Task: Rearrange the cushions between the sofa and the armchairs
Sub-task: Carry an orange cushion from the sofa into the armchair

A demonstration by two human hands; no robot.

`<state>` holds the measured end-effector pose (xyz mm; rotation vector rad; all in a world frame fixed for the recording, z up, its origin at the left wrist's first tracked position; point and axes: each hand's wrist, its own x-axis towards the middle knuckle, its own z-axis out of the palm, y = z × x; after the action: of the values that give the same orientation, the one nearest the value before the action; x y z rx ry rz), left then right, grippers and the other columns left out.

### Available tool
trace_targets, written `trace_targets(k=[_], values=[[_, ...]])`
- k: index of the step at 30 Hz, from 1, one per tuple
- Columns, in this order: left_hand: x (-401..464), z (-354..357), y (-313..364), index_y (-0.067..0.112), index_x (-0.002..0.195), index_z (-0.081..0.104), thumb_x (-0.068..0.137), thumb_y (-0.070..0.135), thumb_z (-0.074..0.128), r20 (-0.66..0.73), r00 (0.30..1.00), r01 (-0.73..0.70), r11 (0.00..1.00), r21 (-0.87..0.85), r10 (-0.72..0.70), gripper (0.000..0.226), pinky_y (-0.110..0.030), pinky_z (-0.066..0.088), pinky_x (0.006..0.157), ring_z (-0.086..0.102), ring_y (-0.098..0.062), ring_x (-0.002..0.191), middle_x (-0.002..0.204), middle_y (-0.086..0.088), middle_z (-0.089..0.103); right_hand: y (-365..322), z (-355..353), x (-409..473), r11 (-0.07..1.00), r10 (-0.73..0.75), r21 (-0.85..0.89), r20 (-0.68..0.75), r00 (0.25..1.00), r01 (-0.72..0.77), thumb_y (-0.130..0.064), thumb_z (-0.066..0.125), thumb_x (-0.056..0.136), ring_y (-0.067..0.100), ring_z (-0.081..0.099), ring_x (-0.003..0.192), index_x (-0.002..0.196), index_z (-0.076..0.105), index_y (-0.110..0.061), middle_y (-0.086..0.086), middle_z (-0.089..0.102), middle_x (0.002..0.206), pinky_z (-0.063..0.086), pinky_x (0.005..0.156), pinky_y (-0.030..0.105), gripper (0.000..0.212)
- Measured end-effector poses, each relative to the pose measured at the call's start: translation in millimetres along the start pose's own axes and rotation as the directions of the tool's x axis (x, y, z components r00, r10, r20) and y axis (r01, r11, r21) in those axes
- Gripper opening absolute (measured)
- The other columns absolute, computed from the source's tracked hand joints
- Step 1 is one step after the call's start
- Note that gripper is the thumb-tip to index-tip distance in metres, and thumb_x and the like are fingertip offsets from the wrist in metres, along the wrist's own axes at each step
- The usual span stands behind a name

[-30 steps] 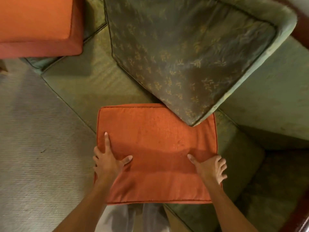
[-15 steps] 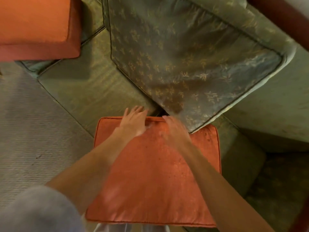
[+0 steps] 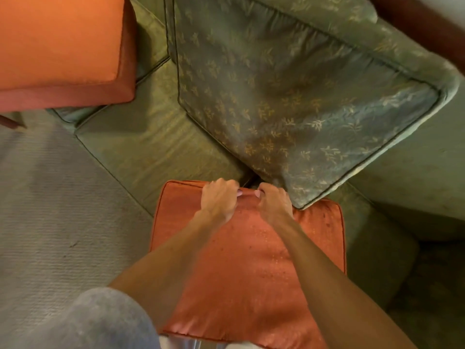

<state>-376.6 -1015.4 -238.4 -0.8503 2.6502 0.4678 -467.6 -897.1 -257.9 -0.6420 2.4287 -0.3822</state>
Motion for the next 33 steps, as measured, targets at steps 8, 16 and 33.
trace_targets(k=[8, 16, 33], values=[[-32.8, -26.7, 40.4, 0.024, 0.092, 0.068, 0.097, 0.028, 0.063, -0.102, 0.971, -0.230, 0.963, -0.138, 0.217, 0.008, -0.039, 0.038, 0.088, 0.064, -0.024, 0.100, 0.097, 0.002, 0.074, 31.0, -47.5, -73.3, 0.994, 0.046, 0.107, -0.131, 0.990, -0.032, -0.019, 0.052, 0.099, 0.037, 0.059, 0.092, 0.082, 0.053, -0.016, 0.009, 0.063, 0.091, 0.037, 0.071, 0.041, 0.017], [-97.4, -97.7, 72.8, 0.025, 0.079, 0.071, 0.085, 0.026, 0.073, -0.421, 0.803, -0.516, 0.845, -0.141, 0.421, 0.007, -0.036, 0.043, 0.072, 0.063, -0.017, 0.083, 0.080, 0.009, 0.071, 14.6, -109.1, -173.5, 0.975, -0.031, 0.176, -0.497, 0.867, 0.136, -0.017, 0.052, 0.092, 0.030, 0.057, 0.084, 0.085, 0.061, -0.017, -0.002, 0.054, 0.087, 0.043, 0.070, 0.046, 0.011], [-102.8, -192.2, 87.0, 0.033, 0.144, 0.025, 0.051, 0.057, 0.090, 0.185, 0.807, -0.591, 0.754, 0.288, 0.561, 0.117, -0.047, 0.031, 0.108, 0.039, -0.032, 0.130, 0.140, -0.005, 0.046, -26.6, -173.2, -209.1, 0.974, 0.064, -0.213, -0.098, 0.993, -0.083, -0.065, 0.082, 0.063, 0.031, 0.026, 0.140, 0.153, 0.020, -0.011, 0.009, 0.035, 0.151, 0.027, 0.111, 0.054, 0.122]])
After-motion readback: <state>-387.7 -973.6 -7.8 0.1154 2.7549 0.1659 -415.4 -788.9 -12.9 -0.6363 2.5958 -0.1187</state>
